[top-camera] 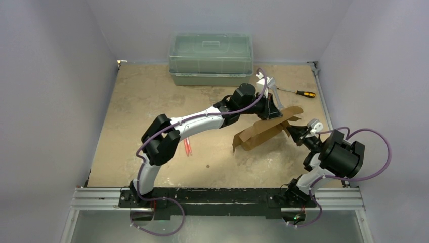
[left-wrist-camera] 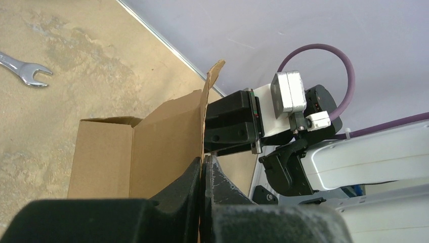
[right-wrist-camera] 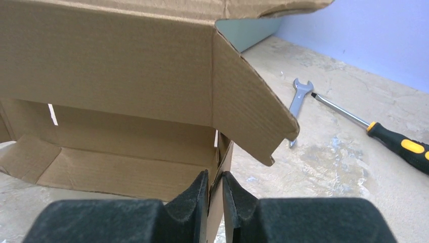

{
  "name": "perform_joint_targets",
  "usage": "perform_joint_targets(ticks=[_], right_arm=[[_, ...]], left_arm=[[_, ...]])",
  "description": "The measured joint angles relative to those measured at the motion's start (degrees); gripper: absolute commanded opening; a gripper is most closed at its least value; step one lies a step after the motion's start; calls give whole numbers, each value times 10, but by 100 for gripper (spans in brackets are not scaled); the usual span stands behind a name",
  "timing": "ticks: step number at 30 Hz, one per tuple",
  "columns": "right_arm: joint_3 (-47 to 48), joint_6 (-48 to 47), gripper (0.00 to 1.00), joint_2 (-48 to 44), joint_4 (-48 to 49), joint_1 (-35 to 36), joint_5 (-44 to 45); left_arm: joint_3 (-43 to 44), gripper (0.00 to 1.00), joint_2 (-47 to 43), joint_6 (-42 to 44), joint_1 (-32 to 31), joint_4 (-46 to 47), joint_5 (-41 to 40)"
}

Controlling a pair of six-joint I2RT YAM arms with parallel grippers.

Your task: Fold the paper box

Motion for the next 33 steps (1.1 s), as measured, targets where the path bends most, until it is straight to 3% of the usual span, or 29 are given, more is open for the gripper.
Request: perform_joint_targets(ticks=[16, 26, 33], right_arm=[[6, 3, 24, 3, 0, -15, -54], [6, -3, 39, 6, 0, -19, -74], [9, 1, 44, 3, 0, -33, -91]], left_arm=[[0, 0, 4, 0, -2, -11, 11], [0, 0, 4, 1, -6, -24, 16], [2, 0, 5, 1, -7, -29, 16]])
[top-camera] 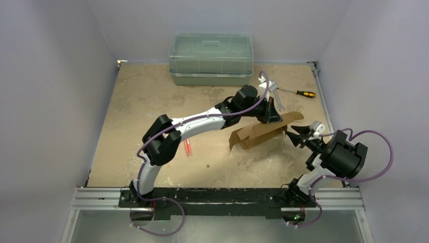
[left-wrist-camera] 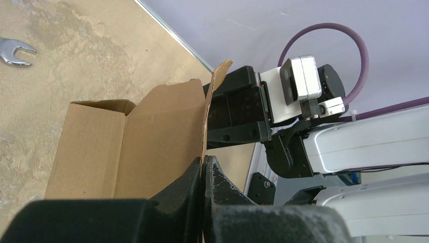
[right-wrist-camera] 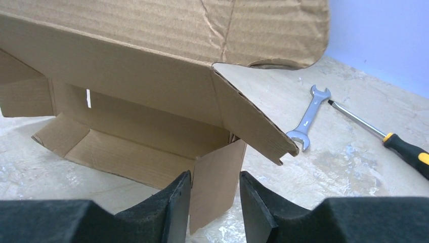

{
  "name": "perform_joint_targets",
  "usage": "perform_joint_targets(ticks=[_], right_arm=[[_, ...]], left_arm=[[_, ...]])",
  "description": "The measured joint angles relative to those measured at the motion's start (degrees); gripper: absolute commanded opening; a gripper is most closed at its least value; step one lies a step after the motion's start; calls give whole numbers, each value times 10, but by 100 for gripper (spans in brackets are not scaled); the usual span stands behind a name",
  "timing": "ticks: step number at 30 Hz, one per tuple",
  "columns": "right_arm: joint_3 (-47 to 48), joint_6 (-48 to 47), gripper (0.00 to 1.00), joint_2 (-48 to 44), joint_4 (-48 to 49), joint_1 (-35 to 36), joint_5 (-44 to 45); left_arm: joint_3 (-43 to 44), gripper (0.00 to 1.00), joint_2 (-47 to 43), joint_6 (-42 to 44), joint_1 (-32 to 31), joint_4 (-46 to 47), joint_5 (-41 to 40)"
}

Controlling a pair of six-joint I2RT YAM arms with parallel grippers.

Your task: Fold the paper box

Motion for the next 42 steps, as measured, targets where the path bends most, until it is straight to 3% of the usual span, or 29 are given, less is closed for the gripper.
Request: perform_joint_targets(ticks=[11, 22, 42], right_arm=[[19, 14, 47, -7, 0, -23, -40], [35, 12, 50, 15, 0, -24, -23], [54, -35, 53, 73, 0, 37, 32]], left_arm=[[0, 0, 0, 2, 0, -4, 0], [2, 0, 1, 2, -1, -4, 4], [23, 0, 16, 0, -9, -17, 19]])
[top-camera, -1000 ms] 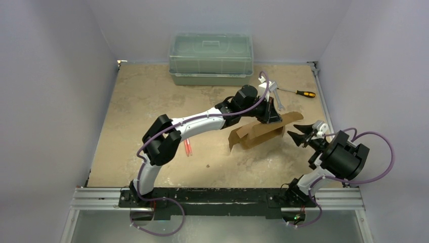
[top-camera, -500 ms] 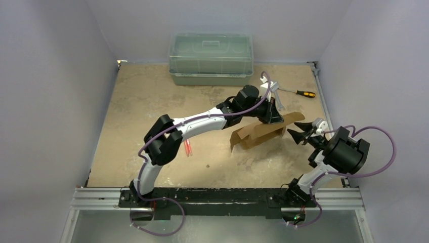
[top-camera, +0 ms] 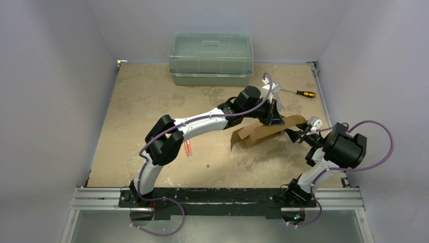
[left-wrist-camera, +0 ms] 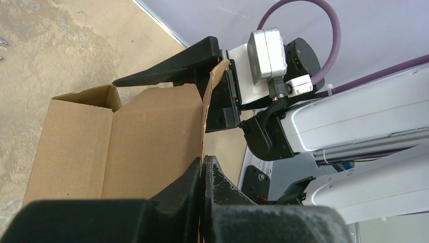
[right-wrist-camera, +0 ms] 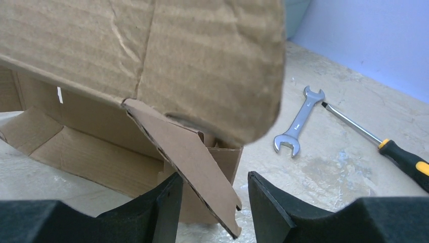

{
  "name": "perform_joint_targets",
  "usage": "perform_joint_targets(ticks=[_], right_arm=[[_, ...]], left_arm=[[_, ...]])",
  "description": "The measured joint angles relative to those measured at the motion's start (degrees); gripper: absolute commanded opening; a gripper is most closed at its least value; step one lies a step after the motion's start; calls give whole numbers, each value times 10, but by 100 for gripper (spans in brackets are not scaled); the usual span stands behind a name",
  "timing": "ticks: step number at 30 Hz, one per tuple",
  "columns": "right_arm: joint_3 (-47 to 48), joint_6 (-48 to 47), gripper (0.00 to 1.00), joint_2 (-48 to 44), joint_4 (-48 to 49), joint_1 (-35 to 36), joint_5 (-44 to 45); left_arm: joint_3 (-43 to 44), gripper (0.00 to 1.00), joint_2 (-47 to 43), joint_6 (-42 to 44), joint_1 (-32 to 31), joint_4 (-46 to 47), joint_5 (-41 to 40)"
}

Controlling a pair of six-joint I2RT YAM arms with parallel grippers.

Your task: Fold the paper box

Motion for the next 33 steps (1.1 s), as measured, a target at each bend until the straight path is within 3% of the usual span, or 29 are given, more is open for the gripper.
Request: perform_joint_targets(ticks=[33], right_arm=[[-38, -65, 52, 5, 0, 19, 1]], left_arm=[[-39, 0, 0, -86, 6, 65, 56]])
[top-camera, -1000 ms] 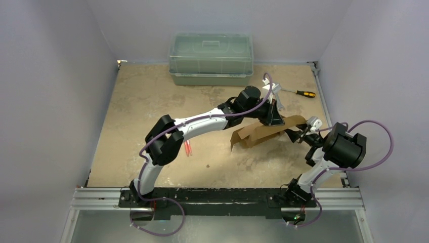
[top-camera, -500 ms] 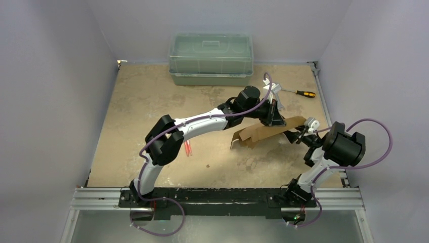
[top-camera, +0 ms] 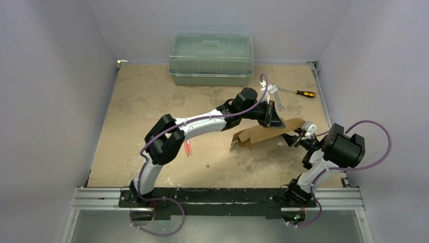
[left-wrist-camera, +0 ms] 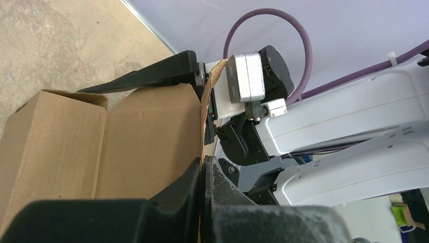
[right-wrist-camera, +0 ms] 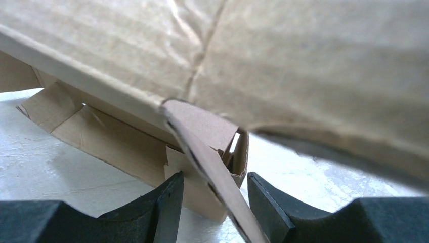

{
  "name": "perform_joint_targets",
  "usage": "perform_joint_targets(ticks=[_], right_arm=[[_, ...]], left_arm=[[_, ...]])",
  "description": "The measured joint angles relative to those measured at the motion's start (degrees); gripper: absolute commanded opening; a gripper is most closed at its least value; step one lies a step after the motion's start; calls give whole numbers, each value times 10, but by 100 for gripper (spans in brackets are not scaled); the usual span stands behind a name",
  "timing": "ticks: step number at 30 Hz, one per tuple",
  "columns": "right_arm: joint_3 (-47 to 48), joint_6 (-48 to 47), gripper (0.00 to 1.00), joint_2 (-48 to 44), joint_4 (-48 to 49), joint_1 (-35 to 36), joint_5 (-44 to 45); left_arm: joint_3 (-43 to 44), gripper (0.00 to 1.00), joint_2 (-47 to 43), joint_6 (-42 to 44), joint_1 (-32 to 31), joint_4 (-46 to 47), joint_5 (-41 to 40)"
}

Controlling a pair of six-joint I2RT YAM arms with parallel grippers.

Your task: Fold the paper box

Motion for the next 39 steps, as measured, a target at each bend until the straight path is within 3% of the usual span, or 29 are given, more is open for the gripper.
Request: perform_joint_targets(ticks=[12, 19, 34, 39], right_arm=[[-5, 3, 49, -35, 0, 0, 2], [-5, 9, 39, -45, 0, 0, -8], [-5, 16, 38, -54, 0, 7, -23], [-5, 11, 31, -58, 0, 16, -10]], left_arm=[[-6, 0, 0, -31, 10, 27, 21], [-15, 0, 0, -57, 12, 50, 37], [-32, 0, 0, -100, 27, 90, 63], [-53, 0, 0, -120, 37, 117, 69]])
